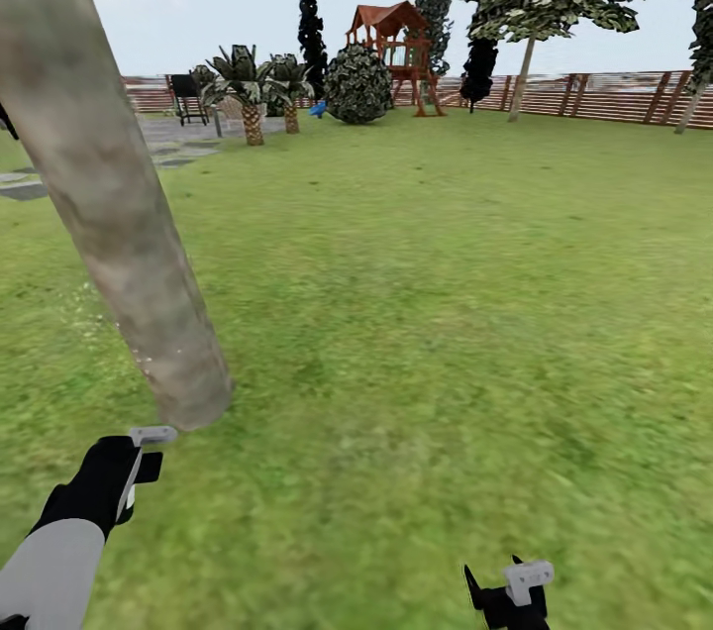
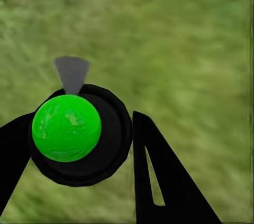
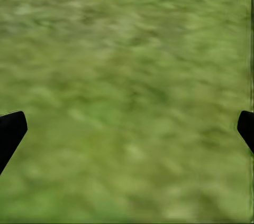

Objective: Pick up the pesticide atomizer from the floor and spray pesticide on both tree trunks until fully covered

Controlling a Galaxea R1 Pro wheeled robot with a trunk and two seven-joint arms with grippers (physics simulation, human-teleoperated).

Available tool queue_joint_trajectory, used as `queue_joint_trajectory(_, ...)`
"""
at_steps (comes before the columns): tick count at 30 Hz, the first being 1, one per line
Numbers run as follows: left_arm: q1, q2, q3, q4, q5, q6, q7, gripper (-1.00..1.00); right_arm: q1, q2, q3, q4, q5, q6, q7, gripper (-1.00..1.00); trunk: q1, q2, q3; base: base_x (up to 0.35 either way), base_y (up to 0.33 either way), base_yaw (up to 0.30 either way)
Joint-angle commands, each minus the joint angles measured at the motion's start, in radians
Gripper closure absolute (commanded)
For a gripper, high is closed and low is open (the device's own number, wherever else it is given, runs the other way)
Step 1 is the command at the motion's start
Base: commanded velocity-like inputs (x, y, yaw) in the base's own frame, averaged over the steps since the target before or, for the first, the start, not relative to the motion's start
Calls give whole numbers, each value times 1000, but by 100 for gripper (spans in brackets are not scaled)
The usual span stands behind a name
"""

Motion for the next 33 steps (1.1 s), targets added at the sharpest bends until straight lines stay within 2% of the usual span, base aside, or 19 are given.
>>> queue_joint_trajectory(1, -1, -1, 3, -2, -9, 4, -7, 100, -1, 0, -9, 1, 2, -3, 9, -100, 0, 0, -1, 29, -277, 0)
queue_joint_trajectory(5, -1, 1, 4, -2, -9, 4, -5, 100, -1, 1, -9, 1, 2, -3, 9, -100, 0, 0, -1, 110, -273, 135)
queue_joint_trajectory(19, -1, 1, 4, -2, -9, 4, -5, 100, -1, 2, -9, 1, 2, -3, 9, -100, 0, 0, -1, 167, -252, 270)
queue_joint_trajectory(33, -1, 0, 4, -2, -9, 4, -5, 100, -1, 2, -9, 1, 2, -3, 9, -100, 0, 0, -1, 172, -245, 22)
